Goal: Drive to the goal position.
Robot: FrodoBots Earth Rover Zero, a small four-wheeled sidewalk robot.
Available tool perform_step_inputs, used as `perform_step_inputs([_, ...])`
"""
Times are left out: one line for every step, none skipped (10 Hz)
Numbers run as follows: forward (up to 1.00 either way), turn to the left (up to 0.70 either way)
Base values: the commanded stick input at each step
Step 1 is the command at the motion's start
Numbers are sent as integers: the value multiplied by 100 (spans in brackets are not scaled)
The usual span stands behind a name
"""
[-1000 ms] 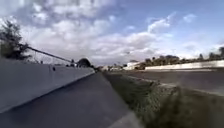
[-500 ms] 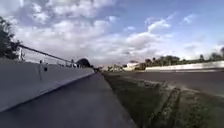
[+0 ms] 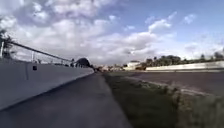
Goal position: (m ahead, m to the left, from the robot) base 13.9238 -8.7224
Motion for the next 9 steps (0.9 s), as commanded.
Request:
perform_step_inputs([100, 40])
perform_step_inputs([100, 34])
perform_step_inputs([100, 7])
perform_step_inputs([100, 0])
perform_step_inputs([100, 0])
perform_step_inputs([100, 0])
perform_step_inputs([100, 0])
perform_step_inputs([100, 0])
perform_step_inputs([100, 0])
